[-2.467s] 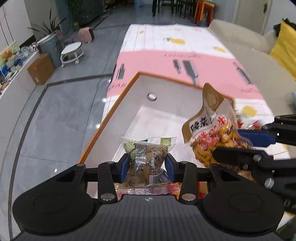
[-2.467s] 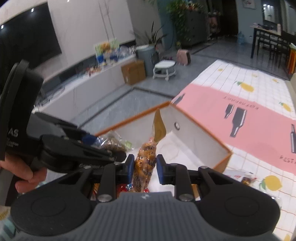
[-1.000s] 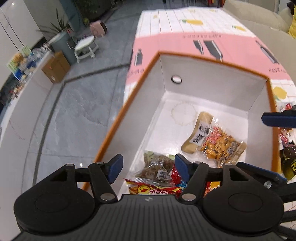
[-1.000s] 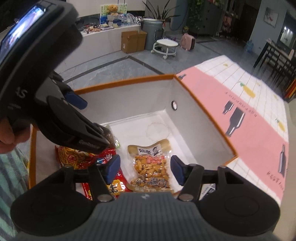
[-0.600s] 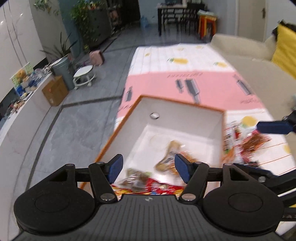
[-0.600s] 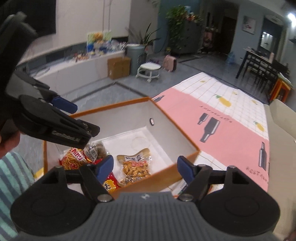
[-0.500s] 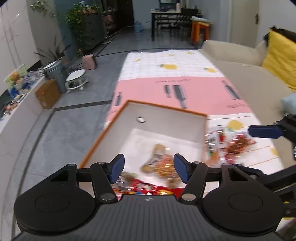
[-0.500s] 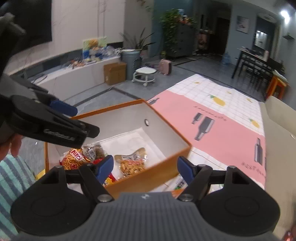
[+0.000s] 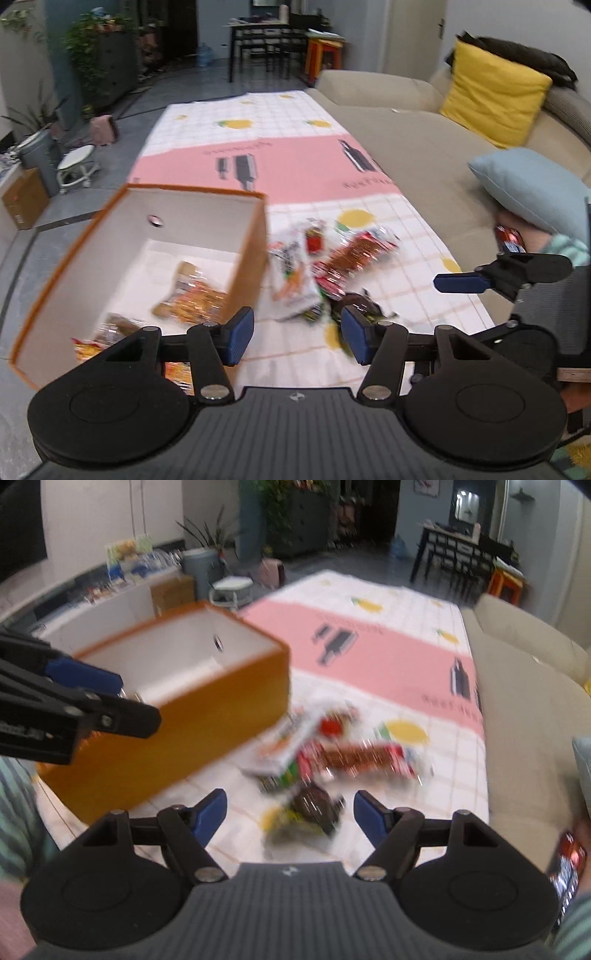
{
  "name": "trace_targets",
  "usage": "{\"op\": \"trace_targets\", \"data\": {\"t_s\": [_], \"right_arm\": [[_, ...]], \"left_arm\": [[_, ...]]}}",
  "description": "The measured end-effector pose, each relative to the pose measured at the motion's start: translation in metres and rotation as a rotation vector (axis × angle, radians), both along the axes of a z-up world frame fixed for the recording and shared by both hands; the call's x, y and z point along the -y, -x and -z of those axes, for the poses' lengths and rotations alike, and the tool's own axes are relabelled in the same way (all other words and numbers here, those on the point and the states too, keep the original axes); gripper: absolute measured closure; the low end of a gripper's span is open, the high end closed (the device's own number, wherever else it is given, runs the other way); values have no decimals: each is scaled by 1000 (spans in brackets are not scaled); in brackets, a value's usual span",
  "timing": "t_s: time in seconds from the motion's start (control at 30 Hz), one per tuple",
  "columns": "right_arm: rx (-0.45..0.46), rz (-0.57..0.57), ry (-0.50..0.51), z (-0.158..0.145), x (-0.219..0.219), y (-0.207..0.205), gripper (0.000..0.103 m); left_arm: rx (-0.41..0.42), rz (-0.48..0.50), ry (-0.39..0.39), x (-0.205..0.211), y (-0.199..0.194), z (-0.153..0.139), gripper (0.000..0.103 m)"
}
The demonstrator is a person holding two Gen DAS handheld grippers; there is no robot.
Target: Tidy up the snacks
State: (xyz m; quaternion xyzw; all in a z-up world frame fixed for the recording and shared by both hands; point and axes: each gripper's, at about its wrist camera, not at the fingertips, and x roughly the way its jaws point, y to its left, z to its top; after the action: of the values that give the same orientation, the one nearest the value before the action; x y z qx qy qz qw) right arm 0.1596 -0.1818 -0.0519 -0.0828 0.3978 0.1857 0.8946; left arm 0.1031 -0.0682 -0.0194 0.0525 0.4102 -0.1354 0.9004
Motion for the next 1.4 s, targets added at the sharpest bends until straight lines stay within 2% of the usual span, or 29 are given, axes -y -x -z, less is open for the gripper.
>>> {"op": "trace_targets", "data": {"t_s": [0.13, 0.3, 0.57, 0.67, 0.73, 0.87, 1.1, 1.23, 1.4], "right_arm": [[-53, 42, 29, 25, 13, 0, 30], [-94, 68, 6, 44, 27, -5, 30], [-64, 62, -28, 43, 25, -35, 30], [-62, 81, -76, 38, 29, -48, 32], [-69, 75, -92, 37, 27, -57, 35], [-83, 39, -54, 51, 16, -73, 43], [-179, 14, -92, 83, 16, -91, 43], [-206, -4, -97, 93, 12, -90, 43], [-206, -7, -73, 94, 13, -89, 48]], "left_arm": [[-52, 39, 3, 17, 0, 22, 42], [-77, 54, -6, 26, -2, 40, 42], [-113, 41, -25, 25, -19, 53, 42], [-125, 24, -17, 24, -27, 57, 41], [-124, 10, -32, 26, -32, 60, 41], [-110, -2, -55, 25, -40, 64, 39], [-92, -27, -16, 19, -48, 63, 32], [-116, 2, -27, 25, -58, 67, 32], [-106, 47, -50, 34, -66, 72, 31]]}}
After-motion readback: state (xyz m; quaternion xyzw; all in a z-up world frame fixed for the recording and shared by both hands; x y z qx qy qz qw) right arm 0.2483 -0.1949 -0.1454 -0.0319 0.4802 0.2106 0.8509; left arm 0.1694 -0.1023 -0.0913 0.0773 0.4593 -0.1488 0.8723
